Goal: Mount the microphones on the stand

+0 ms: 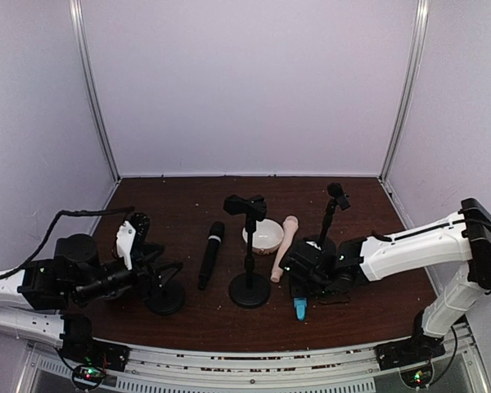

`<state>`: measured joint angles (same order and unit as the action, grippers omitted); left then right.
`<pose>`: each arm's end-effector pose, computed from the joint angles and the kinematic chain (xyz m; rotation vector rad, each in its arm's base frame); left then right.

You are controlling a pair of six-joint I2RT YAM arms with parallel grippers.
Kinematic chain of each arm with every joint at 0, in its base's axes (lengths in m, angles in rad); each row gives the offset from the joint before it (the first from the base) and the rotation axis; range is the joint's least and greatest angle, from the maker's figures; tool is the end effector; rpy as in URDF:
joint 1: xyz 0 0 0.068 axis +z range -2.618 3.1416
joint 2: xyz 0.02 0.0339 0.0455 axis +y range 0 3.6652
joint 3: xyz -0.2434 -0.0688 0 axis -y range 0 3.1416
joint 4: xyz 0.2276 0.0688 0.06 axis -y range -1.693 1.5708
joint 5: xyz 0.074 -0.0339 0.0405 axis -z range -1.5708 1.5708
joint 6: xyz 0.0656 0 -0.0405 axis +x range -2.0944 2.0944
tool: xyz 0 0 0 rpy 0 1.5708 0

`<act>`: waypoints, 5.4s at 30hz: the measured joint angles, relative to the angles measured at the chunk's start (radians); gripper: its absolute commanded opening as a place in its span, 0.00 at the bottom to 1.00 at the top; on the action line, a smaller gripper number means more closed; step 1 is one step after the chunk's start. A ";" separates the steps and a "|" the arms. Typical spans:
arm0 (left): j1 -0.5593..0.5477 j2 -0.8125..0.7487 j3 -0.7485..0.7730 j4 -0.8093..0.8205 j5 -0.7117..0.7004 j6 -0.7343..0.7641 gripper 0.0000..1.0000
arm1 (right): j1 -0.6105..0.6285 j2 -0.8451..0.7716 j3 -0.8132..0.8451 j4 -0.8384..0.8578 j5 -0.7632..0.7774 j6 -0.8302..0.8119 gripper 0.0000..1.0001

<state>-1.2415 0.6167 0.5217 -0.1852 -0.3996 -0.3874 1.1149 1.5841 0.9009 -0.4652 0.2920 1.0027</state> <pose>0.0833 -0.1648 0.2552 0.5171 1.8274 -0.7671 0.1463 0.2554 0.1349 -0.0656 2.6681 0.3064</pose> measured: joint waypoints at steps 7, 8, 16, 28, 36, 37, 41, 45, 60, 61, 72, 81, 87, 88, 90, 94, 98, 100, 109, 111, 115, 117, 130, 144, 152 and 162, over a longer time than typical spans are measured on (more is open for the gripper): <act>0.000 0.007 0.000 0.000 0.000 0.000 0.66 | -0.006 0.050 -0.019 0.036 -0.032 0.000 0.58; 0.000 0.006 0.000 0.000 0.000 -0.001 0.66 | -0.008 0.067 -0.019 0.038 -0.039 -0.001 0.56; 0.000 -0.007 0.000 0.000 0.000 -0.005 0.66 | -0.022 0.110 -0.003 0.031 -0.048 0.014 0.27; 0.000 -0.019 0.006 -0.006 0.005 -0.016 0.62 | 0.127 -0.139 -0.021 -0.070 0.053 0.098 0.17; -0.032 0.081 0.094 0.053 0.093 -0.016 0.61 | 0.374 -0.406 -0.022 -0.167 0.216 0.187 0.08; -0.042 0.087 0.097 0.062 0.101 -0.015 0.61 | 0.414 -0.447 -0.030 -0.171 0.247 0.194 0.07; -0.086 0.165 0.143 0.133 0.162 0.003 0.61 | 0.557 -0.639 -0.098 -0.164 0.377 0.188 0.06; -0.146 0.274 0.218 0.196 0.189 0.020 0.62 | 0.598 -0.832 -0.227 -0.047 0.456 0.064 0.03; -0.211 0.718 0.575 0.396 0.281 0.026 0.63 | 0.604 -0.858 -0.378 0.575 0.365 -0.658 0.00; -0.211 0.734 0.584 0.406 0.289 0.027 0.64 | 0.605 -0.843 -0.375 0.592 0.348 -0.669 0.00; -0.212 0.776 0.589 0.462 0.309 0.026 0.34 | 0.607 -0.653 -0.270 0.730 0.275 -0.773 0.00; -0.217 0.699 0.502 0.501 0.326 0.040 0.05 | 0.606 -0.540 -0.223 0.783 0.267 -0.854 0.58; -0.219 0.612 0.479 0.329 0.304 0.167 0.04 | 0.599 -0.529 -0.119 0.528 0.139 -0.827 0.70; -0.219 0.600 0.479 0.297 0.301 0.183 0.04 | 0.593 -0.542 -0.107 0.485 0.109 -0.820 0.72; -0.218 0.579 0.480 0.213 0.298 0.224 0.04 | 0.576 -0.579 -0.084 0.404 0.053 -0.812 0.74; -0.218 0.579 0.481 0.069 0.300 0.289 0.04 | 0.491 -0.664 -0.039 0.319 -0.020 -0.789 0.75; -0.218 0.606 0.483 -0.023 0.335 0.335 0.05 | 0.414 -0.676 0.025 0.309 -0.097 -0.794 0.76; -0.218 0.618 0.484 -0.040 0.357 0.349 0.05 | 0.396 -0.650 0.070 0.292 -0.138 -0.804 0.78; -0.218 0.633 0.489 -0.055 0.390 0.378 0.05 | 0.380 -0.474 0.163 0.207 -0.317 -0.835 0.77; -0.218 0.633 0.489 -0.053 0.389 0.382 0.05 | 0.379 -0.455 0.163 0.197 -0.332 -0.835 0.68; -0.218 0.633 0.489 -0.052 0.390 0.389 0.06 | 0.366 -0.452 0.163 0.203 -0.354 -0.833 0.48; -0.218 0.634 0.490 -0.054 0.394 0.396 0.07 | 0.357 -0.453 0.161 0.215 -0.362 -0.829 0.39; -0.213 0.560 0.393 0.066 0.325 0.369 0.66 | 0.259 -0.572 0.154 0.244 -0.408 -0.811 0.27; -0.212 0.529 0.336 0.127 0.270 0.368 0.53 | 0.207 -0.602 0.153 0.308 -0.497 -0.794 0.27; -0.206 0.441 0.313 0.105 0.317 0.362 0.69 | 0.206 -0.600 0.153 0.326 -0.570 -0.832 0.28; -0.179 0.437 0.309 0.063 0.573 0.360 0.52 | 0.206 -0.566 0.156 0.323 -0.776 -0.951 0.29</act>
<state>-1.4200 1.0534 0.8307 -0.1223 0.1730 -0.0277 1.3212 1.0180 1.0565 -0.1421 -0.4835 0.0517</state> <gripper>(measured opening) 0.608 0.464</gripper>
